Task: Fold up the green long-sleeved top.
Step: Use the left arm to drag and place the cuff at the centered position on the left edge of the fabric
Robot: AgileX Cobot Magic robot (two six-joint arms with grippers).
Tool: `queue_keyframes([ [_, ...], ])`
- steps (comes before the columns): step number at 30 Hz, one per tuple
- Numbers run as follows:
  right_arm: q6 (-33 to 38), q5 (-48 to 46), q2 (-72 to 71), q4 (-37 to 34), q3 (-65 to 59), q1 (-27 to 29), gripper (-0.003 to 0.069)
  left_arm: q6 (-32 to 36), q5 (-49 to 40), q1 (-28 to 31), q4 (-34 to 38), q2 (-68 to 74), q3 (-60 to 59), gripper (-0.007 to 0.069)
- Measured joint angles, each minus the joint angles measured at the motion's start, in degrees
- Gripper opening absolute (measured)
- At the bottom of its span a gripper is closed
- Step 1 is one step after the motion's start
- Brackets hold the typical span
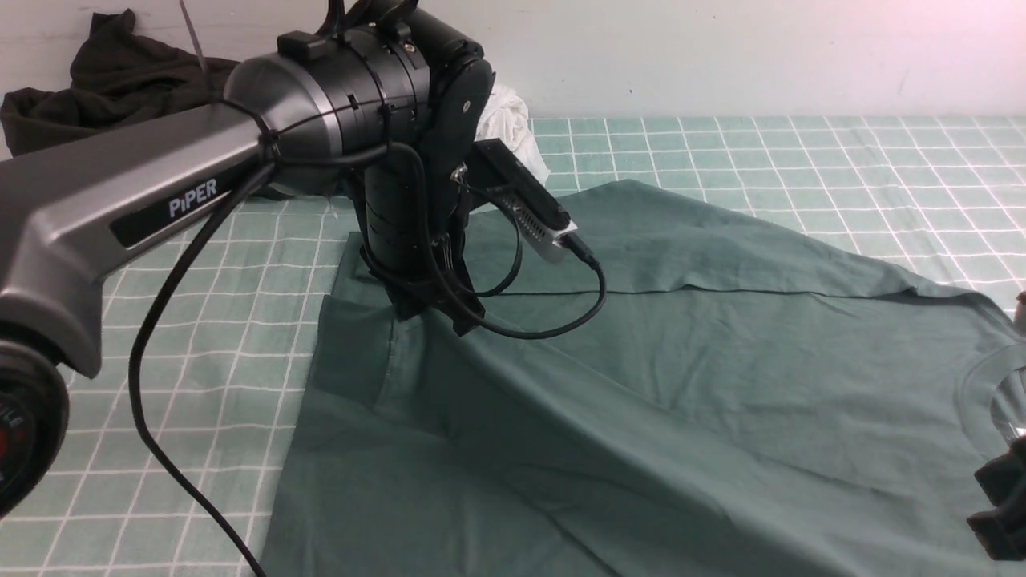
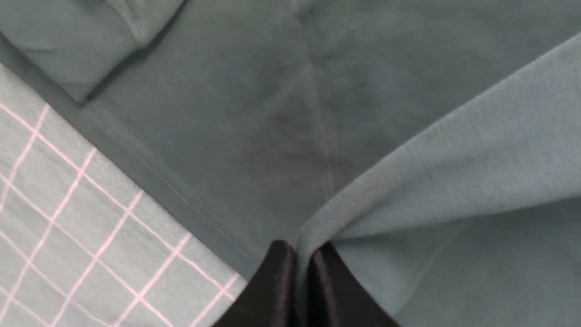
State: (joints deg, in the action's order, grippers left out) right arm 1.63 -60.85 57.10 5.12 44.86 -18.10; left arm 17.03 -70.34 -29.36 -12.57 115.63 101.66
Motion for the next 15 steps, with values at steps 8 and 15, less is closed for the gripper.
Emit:
queue_keyframes([
  [8,-0.2,0.2,0.0,0.4,0.0,0.0,-0.0014,0.4,0.0,2.6,2.1,5.1,4.0,0.0083],
  [15,-0.3,2.6,0.0,0.4,0.0,0.0,-0.0014,-4.5,-0.1,3.9,1.0,7.7,7.8,0.0313],
])
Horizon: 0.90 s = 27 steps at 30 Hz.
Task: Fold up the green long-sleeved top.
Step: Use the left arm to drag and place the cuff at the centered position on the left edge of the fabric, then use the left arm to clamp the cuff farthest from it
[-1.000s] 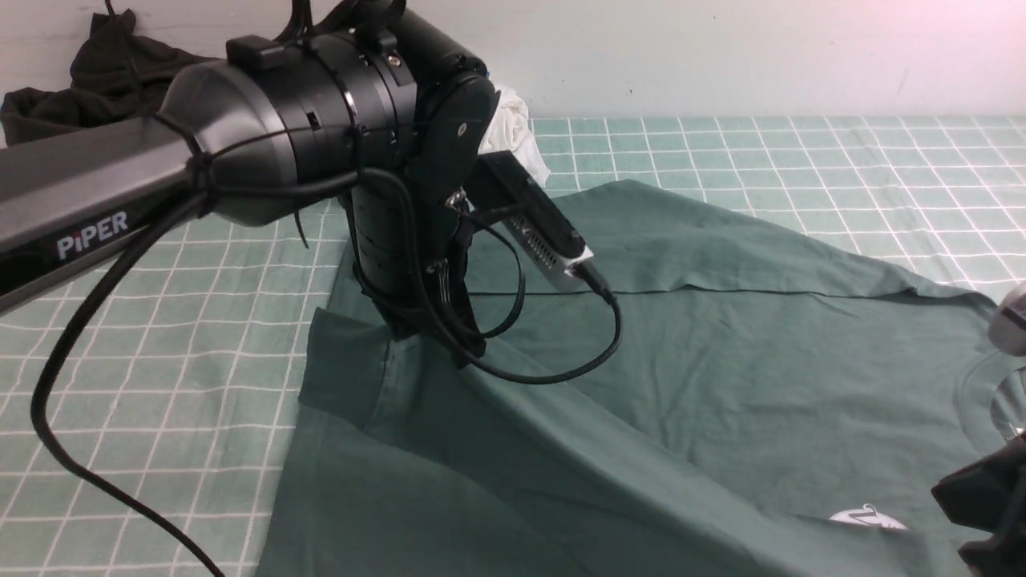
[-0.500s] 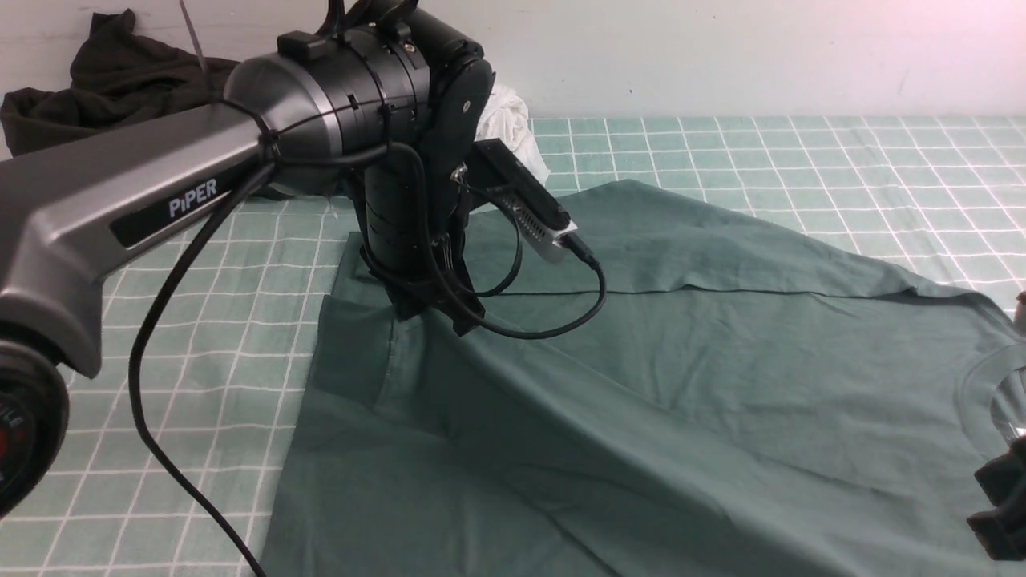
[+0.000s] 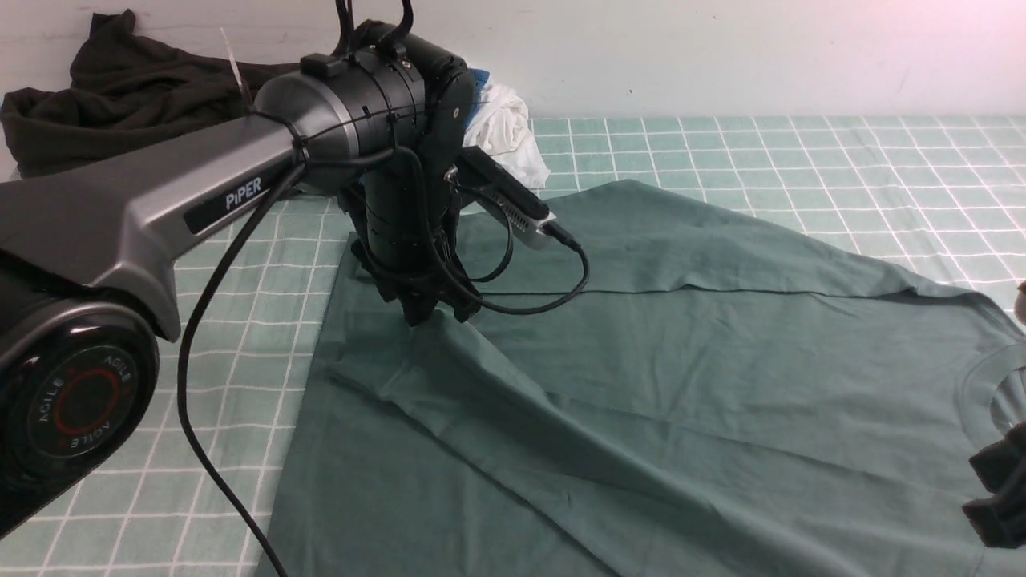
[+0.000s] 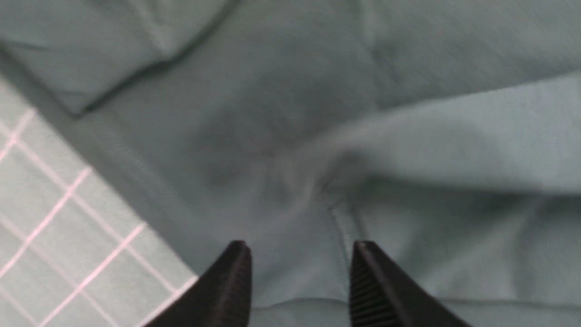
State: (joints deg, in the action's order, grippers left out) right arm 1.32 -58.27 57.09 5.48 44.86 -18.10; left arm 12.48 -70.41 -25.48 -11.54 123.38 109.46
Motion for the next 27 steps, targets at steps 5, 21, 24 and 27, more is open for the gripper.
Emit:
queue_keyframes([
  [5,-1.3,2.5,0.9,1.2,0.0,0.0,-0.0014,-6.0,-0.1,3.6,-0.8,0.0,5.2,0.0418],
  [21,-3.9,6.6,13.7,3.8,6.9,0.0,-0.0014,-7.1,13.4,16.1,19.3,9.1,8.2,0.043],
  [24,-3.8,6.6,15.4,4.0,10.2,0.0,-0.0014,-7.1,16.8,16.1,19.5,11.0,8.2,0.043],
  [27,-3.3,6.6,16.2,4.0,12.1,0.0,-0.0014,-7.1,18.9,16.1,19.3,12.3,8.2,0.043],
])
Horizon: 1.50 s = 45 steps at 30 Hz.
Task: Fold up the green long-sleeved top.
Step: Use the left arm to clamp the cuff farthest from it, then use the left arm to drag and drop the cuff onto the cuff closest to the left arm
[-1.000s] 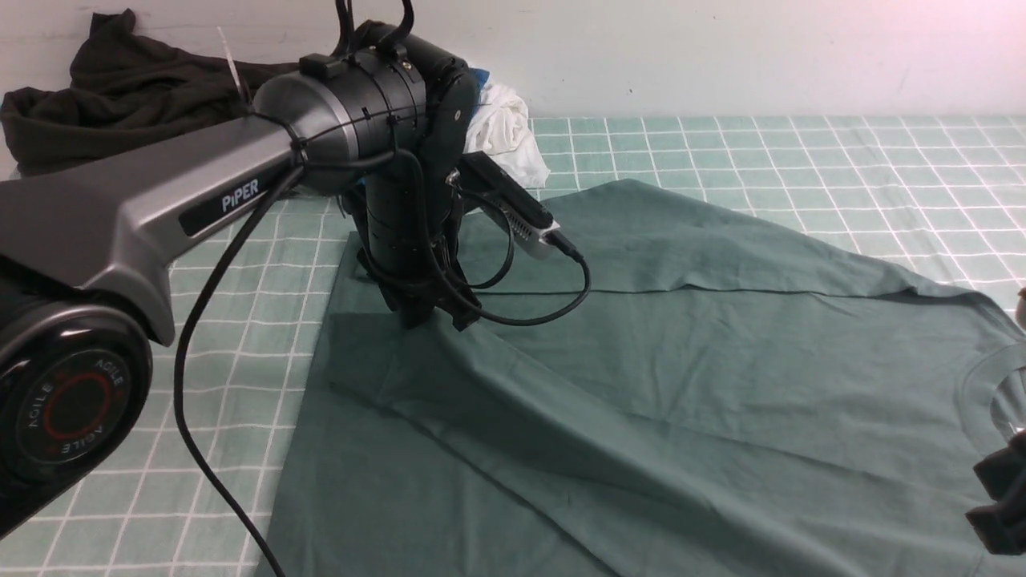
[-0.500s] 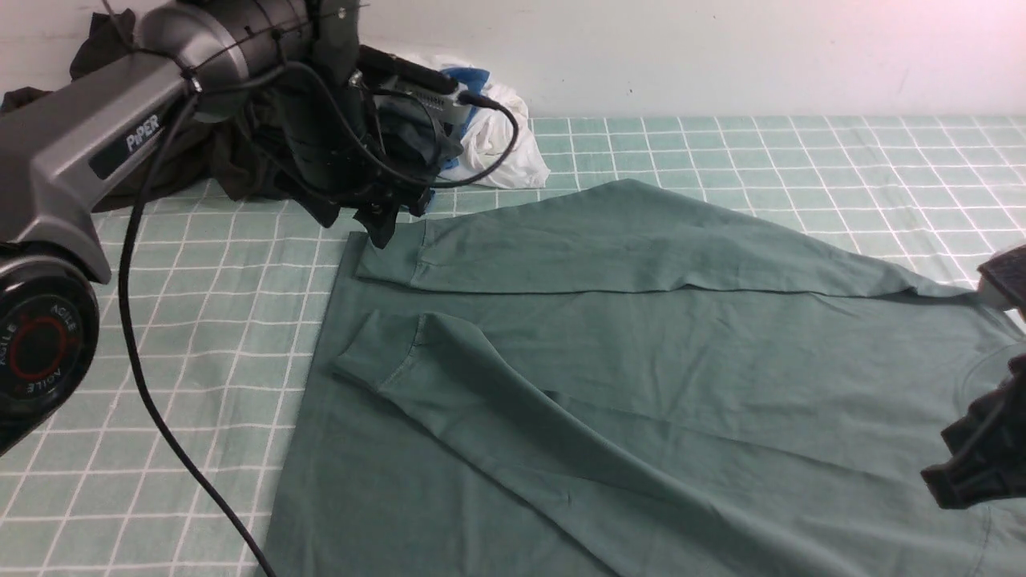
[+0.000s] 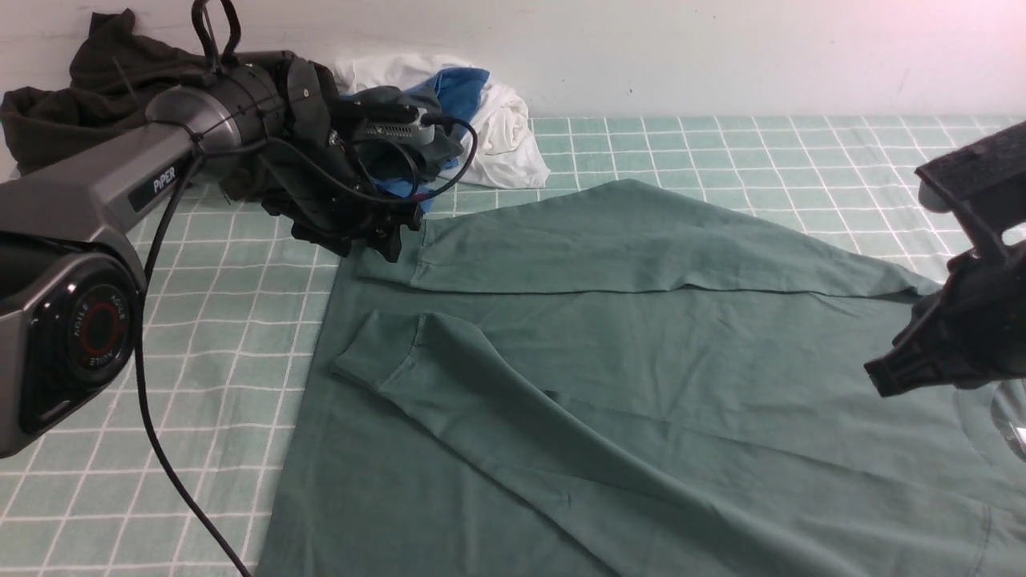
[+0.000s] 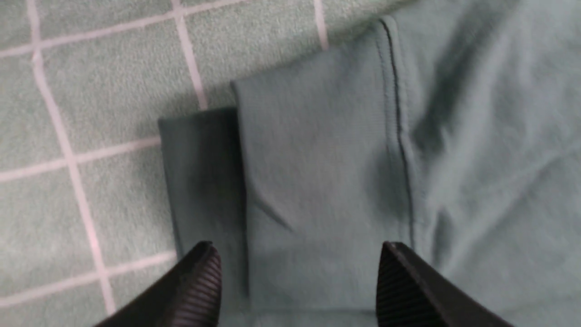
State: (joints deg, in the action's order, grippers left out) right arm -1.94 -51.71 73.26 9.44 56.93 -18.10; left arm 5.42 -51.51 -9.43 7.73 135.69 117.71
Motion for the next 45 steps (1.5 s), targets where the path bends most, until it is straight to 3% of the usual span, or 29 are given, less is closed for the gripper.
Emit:
queue_keyframes([
  [7,0.3,-0.2,1.4,0.1,0.6,0.0,-0.0014,-0.1,1.9,0.0,-0.7,2.1,0.0,0.0414],
  [17,0.4,-0.7,2.9,0.1,0.6,0.0,-0.0014,2.4,1.6,0.0,1.8,2.0,0.0,0.0129],
  [23,0.6,-0.7,2.9,0.1,0.6,0.0,-0.0014,4.0,0.3,-0.1,2.3,1.1,0.0,0.0036],
  [30,1.9,-0.1,2.9,0.5,0.6,0.0,-0.0014,4.2,-4.4,-0.4,5.2,-1.2,0.0,0.0027],
  [39,2.4,-1.4,0.6,2.2,1.5,0.0,-0.0014,4.1,-16.0,-1.2,15.2,-9.6,0.0,0.0027],
  [45,2.4,-2.8,-5.6,1.2,2.3,0.0,-0.0014,2.5,-18.6,-1.3,16.1,-17.8,-2.1,0.0027],
])
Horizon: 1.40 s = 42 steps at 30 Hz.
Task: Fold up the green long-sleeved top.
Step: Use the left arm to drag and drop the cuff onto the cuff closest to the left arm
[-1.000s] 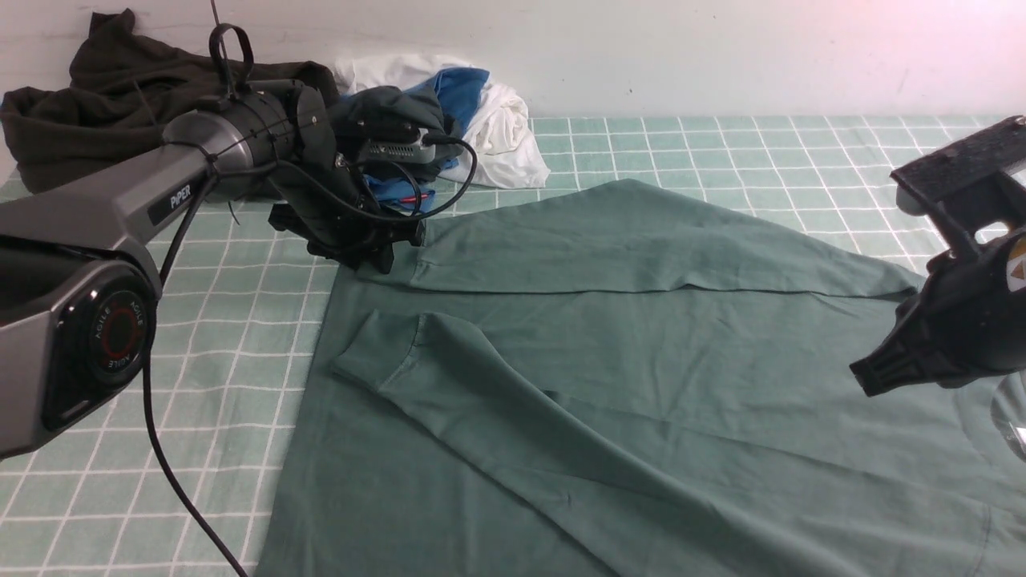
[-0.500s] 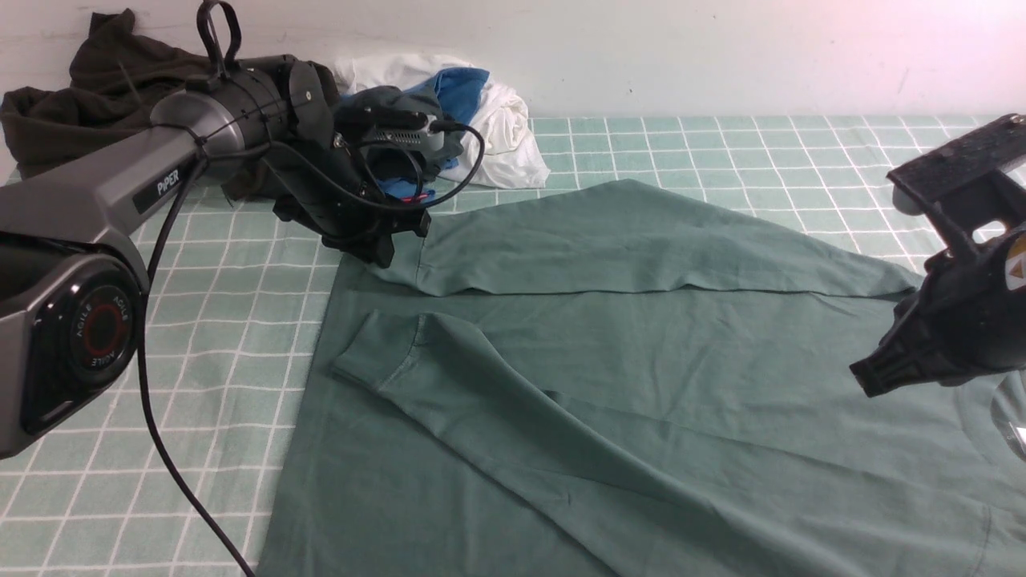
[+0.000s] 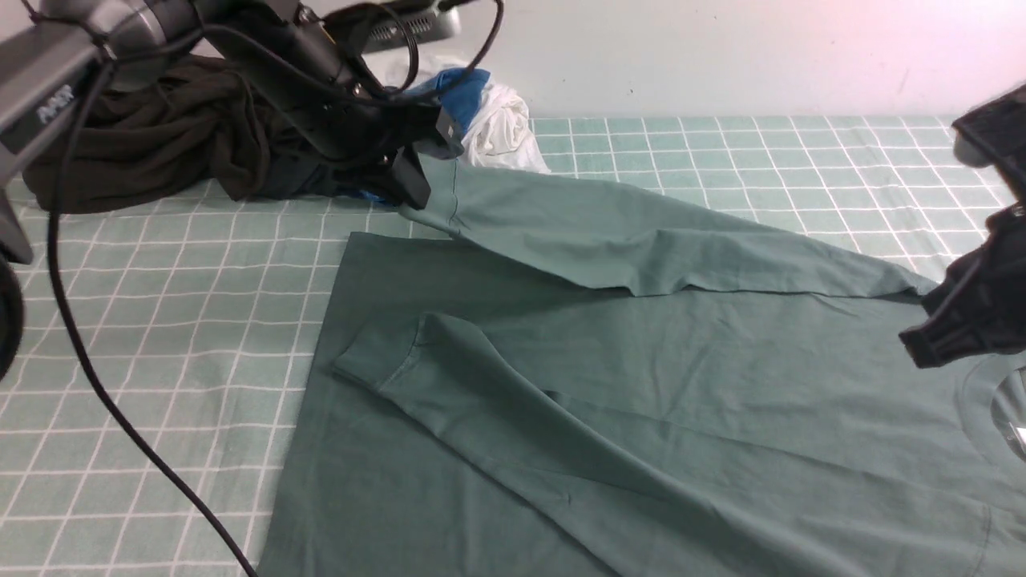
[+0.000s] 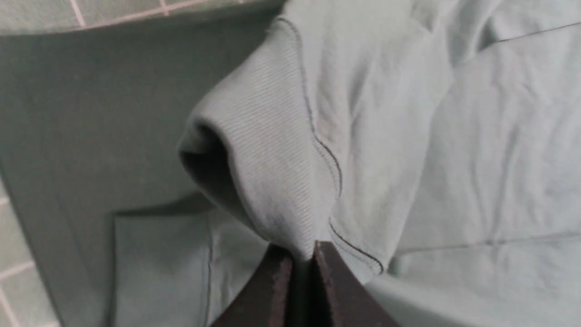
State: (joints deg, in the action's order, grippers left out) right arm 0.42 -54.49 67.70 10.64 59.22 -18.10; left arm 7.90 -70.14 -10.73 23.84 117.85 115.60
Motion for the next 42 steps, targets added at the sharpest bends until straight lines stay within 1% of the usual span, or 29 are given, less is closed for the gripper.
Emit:
queue_keyframes([
  [3,0.0,-0.8,-2.4,-0.2,0.0,0.0,-0.0014,-0.4,-0.2,0.0,0.1,-5.6,-5.1,0.0027],
  [8,0.0,-1.4,-5.0,-1.3,0.0,0.0,-0.0014,-0.4,0.3,0.0,0.2,-18.9,-21.4,0.0027],
  [9,0.0,-1.4,-5.1,-1.4,0.0,0.0,-0.0014,-0.4,0.3,0.0,0.2,-18.9,-21.4,0.0027],
  [12,0.0,-1.5,-5.5,-2.3,0.0,0.0,-0.0014,-0.4,4.3,0.0,0.3,-26.9,-34.1,0.0027],
  [17,0.0,-1.6,-5.5,-3.5,0.0,0.0,-0.0014,0.2,11.4,0.0,1.5,-34.5,-51.1,0.0027],
  [19,0.0,-1.6,-5.5,-4.0,0.0,0.0,-0.0014,1.2,12.7,0.0,2.2,-35.4,-54.4,0.0027],
  [20,0.1,-1.7,-5.5,-4.7,0.0,0.0,-0.0014,2.9,14.3,0.0,3.3,-36.4,-58.7,0.0027],
  [23,0.7,-2.3,-5.5,-5.6,0.0,0.0,-0.0014,5.5,15.8,0.0,4.9,-36.5,-62.5,0.0027],
  [25,1.9,-4.2,-5.5,-7.1,0.0,0.0,-0.0014,9.6,18.6,0.0,6.3,-36.5,-67.7,0.0027],
  [29,3.7,-7.1,-5.5,-9.7,0.0,-0.4,-0.0014,13.9,22.1,0.0,6.7,-36.5,-71.4,0.0038],
  [30,3.9,-7.3,-5.5,-9.8,0.0,-0.5,-0.0014,14.1,22.2,0.0,6.6,-36.5,-71.4,0.004],
  [34,5.1,-13.8,-5.5,-10.6,0.0,-3.8,-0.0014,14.9,22.9,0.0,3.3,-36.5,-72.6,0.0136],
  [35,5.1,-15.6,-5.5,-10.6,0.0,-5.3,-0.0014,14.9,22.8,0.0,1.4,-36.5,-72.7,0.0188],
  [36,5.1,-16.3,-5.5,-10.6,0.0,-6.2,-0.0014,14.9,22.4,0.0,0.4,-36.5,-72.7,0.022],
  [37,5.1,-16.3,-5.5,-10.6,0.0,-6.2,-0.0014,14.9,22.3,0.0,-0.1,-36.5,-72.7,0.0228],
  [38,5.1,-16.6,-5.7,-10.9,-0.3,-7.6,-0.0014,15.0,20.2,-0.1,-1.7,-36.7,-72.4,0.0296],
  [40,5.1,-16.6,-6.2,-11.2,-0.9,-8.4,-0.0014,15.3,18.5,-0.4,-2.5,-36.8,-72.0,0.0328],
  [41,5.1,-16.7,-7.0,-11.9,-1.8,-9.2,-0.0014,16.2,16.1,-1.9,-3.5,-37.1,-71.4,0.0364],
  [42,5.1,-16.7,-7.2,-12.1,-2.1,-9.3,-0.0014,16.5,15.7,-2.5,-3.7,-37.3,-71.3,0.0369],
])
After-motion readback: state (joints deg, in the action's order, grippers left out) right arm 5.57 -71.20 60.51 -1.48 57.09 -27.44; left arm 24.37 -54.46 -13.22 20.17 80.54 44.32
